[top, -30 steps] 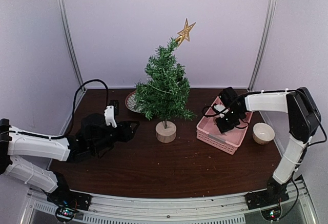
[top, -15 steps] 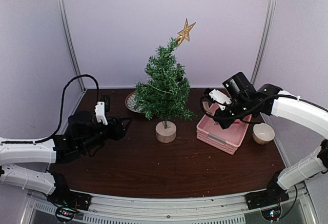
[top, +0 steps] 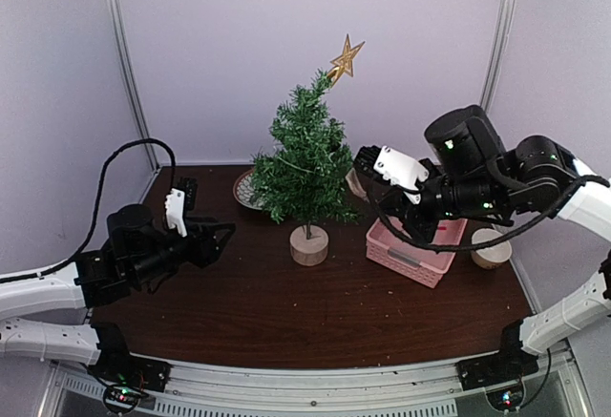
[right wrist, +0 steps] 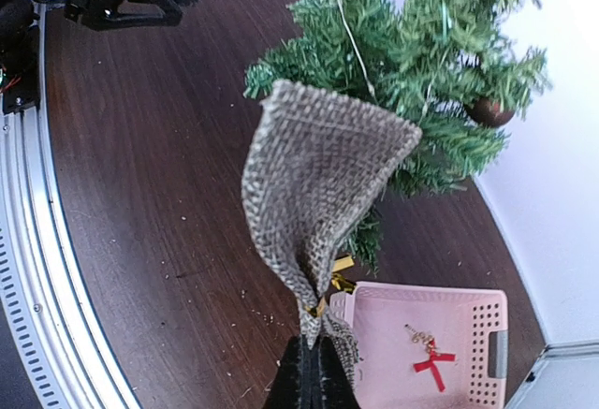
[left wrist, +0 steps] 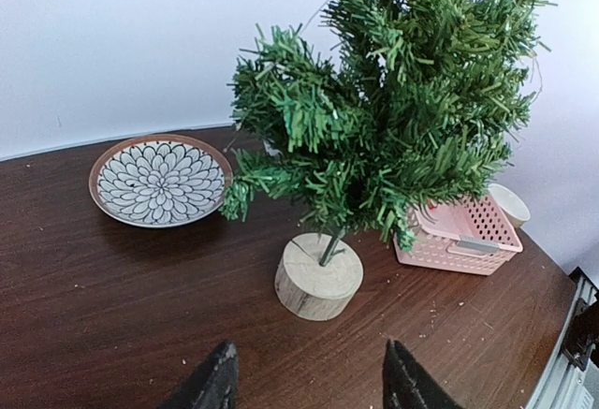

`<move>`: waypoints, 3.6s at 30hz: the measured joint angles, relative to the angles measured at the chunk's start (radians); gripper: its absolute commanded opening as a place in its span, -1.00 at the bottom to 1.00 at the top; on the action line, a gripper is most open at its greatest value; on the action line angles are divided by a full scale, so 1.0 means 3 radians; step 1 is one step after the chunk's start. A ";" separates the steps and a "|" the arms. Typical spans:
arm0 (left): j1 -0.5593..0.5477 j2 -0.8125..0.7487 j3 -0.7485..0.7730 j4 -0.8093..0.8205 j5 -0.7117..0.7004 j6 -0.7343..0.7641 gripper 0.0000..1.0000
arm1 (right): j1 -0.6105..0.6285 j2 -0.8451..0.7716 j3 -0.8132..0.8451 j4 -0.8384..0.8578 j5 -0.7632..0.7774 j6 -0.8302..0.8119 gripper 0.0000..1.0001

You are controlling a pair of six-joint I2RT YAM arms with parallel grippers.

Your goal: Decorate the small christmas tree

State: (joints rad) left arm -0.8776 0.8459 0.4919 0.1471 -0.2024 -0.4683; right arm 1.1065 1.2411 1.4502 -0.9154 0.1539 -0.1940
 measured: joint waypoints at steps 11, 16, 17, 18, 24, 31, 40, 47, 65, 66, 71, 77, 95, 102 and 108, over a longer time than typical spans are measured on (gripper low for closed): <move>0.0000 0.0006 0.0000 0.0001 0.0107 0.0011 0.06 | 0.0296 0.0689 0.1119 -0.0148 0.0524 -0.0285 -0.99; 0.0000 0.0008 0.0000 0.0005 0.0132 0.0010 0.06 | 0.0408 0.1144 0.1778 -0.0242 0.0683 -0.0308 -0.96; 0.0000 0.0008 0.0000 0.0006 0.0140 0.0010 0.06 | 0.0417 0.1249 0.1921 -0.0257 0.0721 -0.0306 -0.95; 0.0000 0.0008 0.0000 0.0011 0.0142 0.0010 0.06 | 0.0423 0.1336 0.2024 -0.0262 0.0754 -0.0308 -0.94; 0.0000 -0.0004 -0.0019 0.0052 0.0153 0.0010 0.06 | 0.0430 0.1882 0.2613 -0.0345 0.1006 -0.0313 -0.93; 0.0000 -0.0158 -0.0094 0.0052 0.0140 0.0010 0.06 | 0.0392 0.2345 0.3019 -0.0397 0.1241 -0.0313 -0.91; 0.0000 -0.0298 -0.0144 0.0055 0.0122 0.0011 0.06 | 0.0127 0.2468 0.3068 -0.0416 0.1233 -0.0206 -0.89; 0.0000 -0.0351 -0.0150 0.0052 0.0089 0.0022 0.06 | 0.0003 0.2605 0.3068 -0.0427 0.1133 -0.0150 -0.82; 0.0000 -0.0348 -0.0151 0.0051 0.0070 0.0046 0.07 | 0.0025 0.2621 0.3067 -0.0418 0.1047 -0.0097 -0.36; 0.0000 -0.0341 -0.0151 0.0051 0.0070 0.0046 0.07 | 0.0034 0.2594 0.3059 -0.0404 0.1047 -0.0108 -0.35; 0.0000 -0.0315 -0.0151 0.0050 0.0071 0.0047 0.07 | 0.0072 0.2335 0.2888 -0.0261 0.1052 -0.0169 -0.33; 0.0000 -0.0313 -0.0151 0.0031 0.0070 0.0047 0.07 | 0.0090 0.2040 0.2645 -0.0056 0.1013 -0.0231 -0.33; 0.0000 -0.0209 -0.0127 0.0003 0.0036 0.0062 0.13 | -0.0141 0.0389 0.0669 0.0683 0.0518 0.0069 -0.27; 0.0006 -0.0125 -0.0070 -0.0006 -0.0010 0.0061 0.13 | -0.1424 -0.0254 -0.0245 0.0811 0.0186 0.0676 -0.27; 0.0006 -0.0069 -0.0018 -0.0029 -0.0018 0.0060 0.13 | -0.2079 0.0298 -0.0590 0.0856 -0.0092 0.0902 -0.30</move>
State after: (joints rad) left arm -0.8757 0.8253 0.4866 0.1383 -0.2077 -0.4503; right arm 0.4828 1.3304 1.2732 -0.6586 0.1265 0.0765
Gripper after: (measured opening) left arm 0.563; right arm 0.365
